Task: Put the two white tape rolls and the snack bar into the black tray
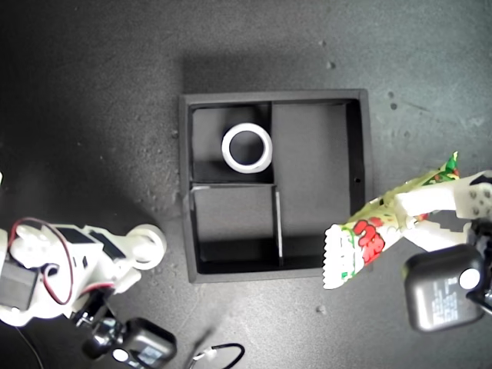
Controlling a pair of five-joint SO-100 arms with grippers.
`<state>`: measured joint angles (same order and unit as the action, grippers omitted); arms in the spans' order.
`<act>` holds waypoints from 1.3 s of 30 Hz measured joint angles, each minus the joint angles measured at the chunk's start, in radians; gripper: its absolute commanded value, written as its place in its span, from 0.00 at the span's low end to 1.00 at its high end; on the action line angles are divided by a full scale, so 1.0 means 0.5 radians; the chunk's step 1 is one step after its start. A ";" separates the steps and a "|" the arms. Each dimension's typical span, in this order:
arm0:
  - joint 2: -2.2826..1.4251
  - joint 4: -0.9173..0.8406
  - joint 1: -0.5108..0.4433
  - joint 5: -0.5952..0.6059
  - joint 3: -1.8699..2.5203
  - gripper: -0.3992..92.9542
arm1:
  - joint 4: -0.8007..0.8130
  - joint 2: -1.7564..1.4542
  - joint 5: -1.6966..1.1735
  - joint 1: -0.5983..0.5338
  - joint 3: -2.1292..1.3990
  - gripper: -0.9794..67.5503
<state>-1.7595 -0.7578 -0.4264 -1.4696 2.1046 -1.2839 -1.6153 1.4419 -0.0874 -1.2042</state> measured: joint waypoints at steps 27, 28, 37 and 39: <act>-0.052 0.117 0.114 -0.092 0.224 0.00 | 0.509 0.000 0.000 0.028 -0.371 0.01; -0.132 0.117 0.141 -0.077 0.255 0.00 | 0.479 0.000 0.000 0.058 -0.371 0.01; -0.614 -0.132 0.295 0.249 0.144 0.00 | 0.727 0.000 0.644 -0.015 -0.629 0.01; -0.647 -0.181 0.313 0.337 0.025 0.00 | 0.828 0.000 0.816 -0.003 -0.721 0.01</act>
<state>-2.0831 -0.8483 -0.2700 -1.3008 2.1169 -0.8698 -1.6153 1.8500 -0.0890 -1.5647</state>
